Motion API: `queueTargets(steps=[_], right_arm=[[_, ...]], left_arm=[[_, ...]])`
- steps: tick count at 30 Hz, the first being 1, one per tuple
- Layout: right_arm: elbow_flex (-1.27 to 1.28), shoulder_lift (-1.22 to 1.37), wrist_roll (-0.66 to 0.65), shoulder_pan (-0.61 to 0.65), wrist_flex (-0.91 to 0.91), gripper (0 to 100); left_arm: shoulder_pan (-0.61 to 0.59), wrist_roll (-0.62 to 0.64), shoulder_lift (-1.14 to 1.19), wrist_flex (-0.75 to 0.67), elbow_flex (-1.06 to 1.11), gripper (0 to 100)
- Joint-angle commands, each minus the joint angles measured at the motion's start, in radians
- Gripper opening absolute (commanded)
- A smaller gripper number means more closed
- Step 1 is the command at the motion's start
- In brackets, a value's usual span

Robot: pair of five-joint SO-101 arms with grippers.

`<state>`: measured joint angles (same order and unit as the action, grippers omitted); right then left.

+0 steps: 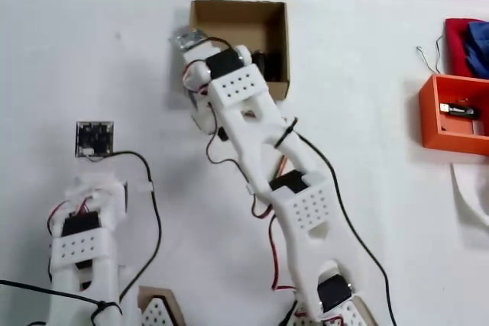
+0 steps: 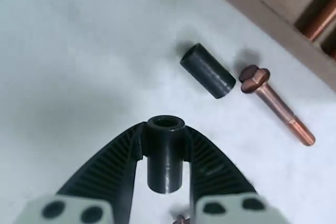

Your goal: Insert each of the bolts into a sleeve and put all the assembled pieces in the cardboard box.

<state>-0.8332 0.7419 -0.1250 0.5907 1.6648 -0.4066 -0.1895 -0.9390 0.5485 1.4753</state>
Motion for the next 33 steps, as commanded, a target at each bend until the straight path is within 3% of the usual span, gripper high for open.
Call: queueTargets(steps=[1, 7, 13, 16, 19, 23, 33], right_arm=[[-0.044, -0.113, 0.017, 0.030, -0.031, 2.2], [-0.020, -0.245, 0.055, 0.010, 0.019, 2.2], [0.262, -0.650, 0.051, 0.008, 0.031, 2.1], [0.559, -0.862, 0.049, -0.022, -0.124, 2.1], [0.977, -0.990, 0.048, -0.065, -0.441, 2.0], [1.355, -0.977, 0.046, -0.077, -0.808, 2.0], [1.229, -0.653, 0.046, -0.053, -0.754, 2.4]], left_arm=[[0.008, -0.006, -0.011, -0.020, -0.008, 7], [0.008, -0.006, -0.011, -0.020, -0.008, 7], [0.008, -0.006, -0.011, -0.020, -0.008, 7], [0.008, -0.006, -0.011, -0.020, -0.008, 7], [0.008, -0.006, -0.011, -0.020, -0.008, 7], [0.009, -0.006, -0.011, -0.020, -0.008, 7], [0.009, -0.006, -0.011, -0.020, -0.007, 7]])
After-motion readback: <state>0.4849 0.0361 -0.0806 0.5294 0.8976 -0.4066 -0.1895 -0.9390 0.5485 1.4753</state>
